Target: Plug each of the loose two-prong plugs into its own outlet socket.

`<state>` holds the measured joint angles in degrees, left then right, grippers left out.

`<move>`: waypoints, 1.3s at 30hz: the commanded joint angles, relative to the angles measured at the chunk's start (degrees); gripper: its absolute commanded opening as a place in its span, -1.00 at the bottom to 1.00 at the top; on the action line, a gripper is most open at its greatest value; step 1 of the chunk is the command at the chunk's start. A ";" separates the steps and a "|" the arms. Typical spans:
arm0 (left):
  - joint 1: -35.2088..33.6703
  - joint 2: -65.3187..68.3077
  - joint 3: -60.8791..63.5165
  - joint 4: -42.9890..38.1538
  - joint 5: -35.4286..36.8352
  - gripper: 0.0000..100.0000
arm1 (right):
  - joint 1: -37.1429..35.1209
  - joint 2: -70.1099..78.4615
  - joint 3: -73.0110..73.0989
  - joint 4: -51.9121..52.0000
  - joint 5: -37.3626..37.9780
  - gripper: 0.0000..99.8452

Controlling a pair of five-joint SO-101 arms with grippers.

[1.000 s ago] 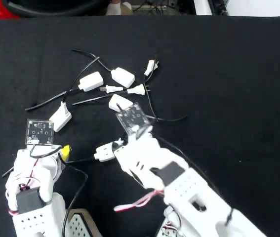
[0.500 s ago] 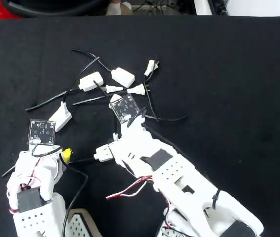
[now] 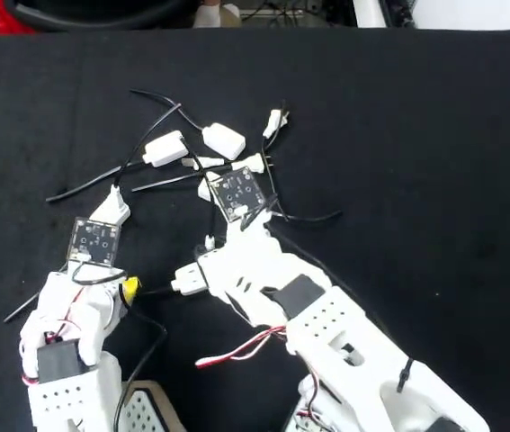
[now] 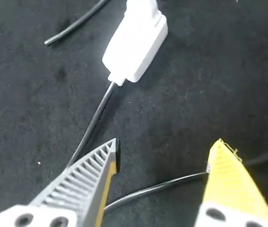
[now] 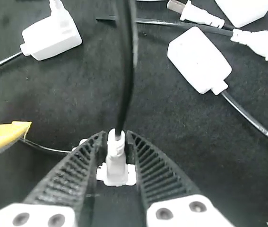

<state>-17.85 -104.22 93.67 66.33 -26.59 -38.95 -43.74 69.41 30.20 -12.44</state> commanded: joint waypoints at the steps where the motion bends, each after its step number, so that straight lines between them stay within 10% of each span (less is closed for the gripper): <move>1: 4.35 -0.18 -0.31 -1.14 -2.02 -0.40 | 1.76 -2.42 -2.07 -0.62 -0.53 -0.98; 11: 23.34 9.67 -8.57 -4.31 -8.88 -0.45 | 31.56 -7.34 -28.35 36.48 4.22 -0.98; 24: 33.98 64.44 -33.19 -13.10 -24.44 -0.40 | 32.26 -5.49 -24.31 33.23 5.63 -0.98; 39: 36.97 92.57 -44.70 -22.95 -21.54 -0.45 | 32.26 -5.85 -23.25 32.79 5.80 -0.98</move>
<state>17.93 -12.62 51.21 44.26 -50.86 -6.95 -49.36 45.58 64.48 -7.34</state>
